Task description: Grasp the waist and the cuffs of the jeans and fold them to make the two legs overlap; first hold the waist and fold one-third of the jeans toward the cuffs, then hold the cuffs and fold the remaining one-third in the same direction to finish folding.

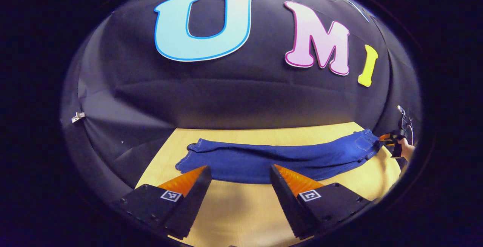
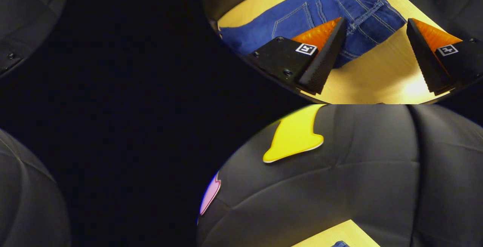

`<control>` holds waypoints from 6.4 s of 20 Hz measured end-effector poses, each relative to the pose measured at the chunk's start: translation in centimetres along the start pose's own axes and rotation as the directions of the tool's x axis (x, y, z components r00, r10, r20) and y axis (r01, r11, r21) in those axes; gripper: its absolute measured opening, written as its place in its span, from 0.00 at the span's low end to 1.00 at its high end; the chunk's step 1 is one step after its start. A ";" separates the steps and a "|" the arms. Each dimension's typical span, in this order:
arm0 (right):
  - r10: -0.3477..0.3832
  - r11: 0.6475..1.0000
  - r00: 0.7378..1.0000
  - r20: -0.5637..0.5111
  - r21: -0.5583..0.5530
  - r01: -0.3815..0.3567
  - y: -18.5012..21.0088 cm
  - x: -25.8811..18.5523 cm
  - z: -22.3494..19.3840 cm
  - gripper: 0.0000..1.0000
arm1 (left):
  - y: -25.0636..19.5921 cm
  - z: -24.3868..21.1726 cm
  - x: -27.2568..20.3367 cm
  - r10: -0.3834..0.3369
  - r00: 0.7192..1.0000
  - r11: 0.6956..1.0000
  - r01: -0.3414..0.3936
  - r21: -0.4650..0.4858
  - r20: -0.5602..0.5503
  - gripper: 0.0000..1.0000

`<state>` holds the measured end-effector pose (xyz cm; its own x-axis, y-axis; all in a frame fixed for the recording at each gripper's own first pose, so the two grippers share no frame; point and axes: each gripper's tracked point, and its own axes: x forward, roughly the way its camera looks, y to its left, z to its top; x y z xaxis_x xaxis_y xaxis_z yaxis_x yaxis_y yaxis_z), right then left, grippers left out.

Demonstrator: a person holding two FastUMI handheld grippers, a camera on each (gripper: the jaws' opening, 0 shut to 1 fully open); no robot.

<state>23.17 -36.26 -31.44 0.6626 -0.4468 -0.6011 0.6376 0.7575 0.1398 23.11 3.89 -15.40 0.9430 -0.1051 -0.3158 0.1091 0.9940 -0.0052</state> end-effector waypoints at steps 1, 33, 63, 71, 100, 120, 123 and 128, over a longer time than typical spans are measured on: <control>-0.014 1.000 1.000 0.001 0.025 0.014 -0.2 0.5 0.1 0.99 | -0.8 -0.1 0.2 -0.011 1.000 1.000 0.011 -0.003 -0.005 0.97; 0.334 0.922 0.863 0.378 -0.319 -0.218 7.5 -17.0 11.1 0.08 | -3.3 -3.1 2.1 -0.034 0.999 0.987 0.028 -0.156 -0.039 0.97; 0.680 0.481 0.719 -0.142 -0.654 -0.584 -2.0 -36.8 1.1 0.98 | 20.3 -9.5 17.4 0.259 0.953 0.923 -0.292 -0.251 -0.154 0.96; 0.622 0.561 0.769 -0.145 -0.602 -0.567 -7.8 -35.6 2.4 0.98 | 18.3 -10.6 18.8 0.207 0.947 0.960 -0.245 -0.133 -0.247 0.98; 0.476 0.734 0.878 -0.060 -0.523 -0.433 -19.0 -34.5 10.0 0.98 | 11.9 -1.8 15.6 0.025 0.997 0.918 -0.051 -0.393 -0.073 0.07; 0.168 0.938 0.977 0.135 -0.327 -0.116 -40.0 -36.3 20.4 0.98 | -32.6 7.4 17.7 -0.457 0.881 0.881 0.430 -0.195 -0.125 0.07; 0.117 0.953 0.984 0.135 -0.294 -0.073 -42.6 -36.8 19.9 0.98 | -35.9 2.1 19.5 -0.462 0.853 0.885 0.426 -0.187 -0.243 0.08; 0.095 0.966 0.986 0.135 -0.252 -0.059 -44.4 -38.1 19.5 0.98 | -37.3 -2.3 20.4 -0.387 0.835 0.919 0.385 -0.088 -0.392 0.19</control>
<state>-22.74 -62.13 0.57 0.7674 -0.4330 -0.4729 0.4782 0.8778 -0.0278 37.57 -35.26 -23.85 0.6215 -0.4606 -0.6337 0.4354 0.8755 -0.2093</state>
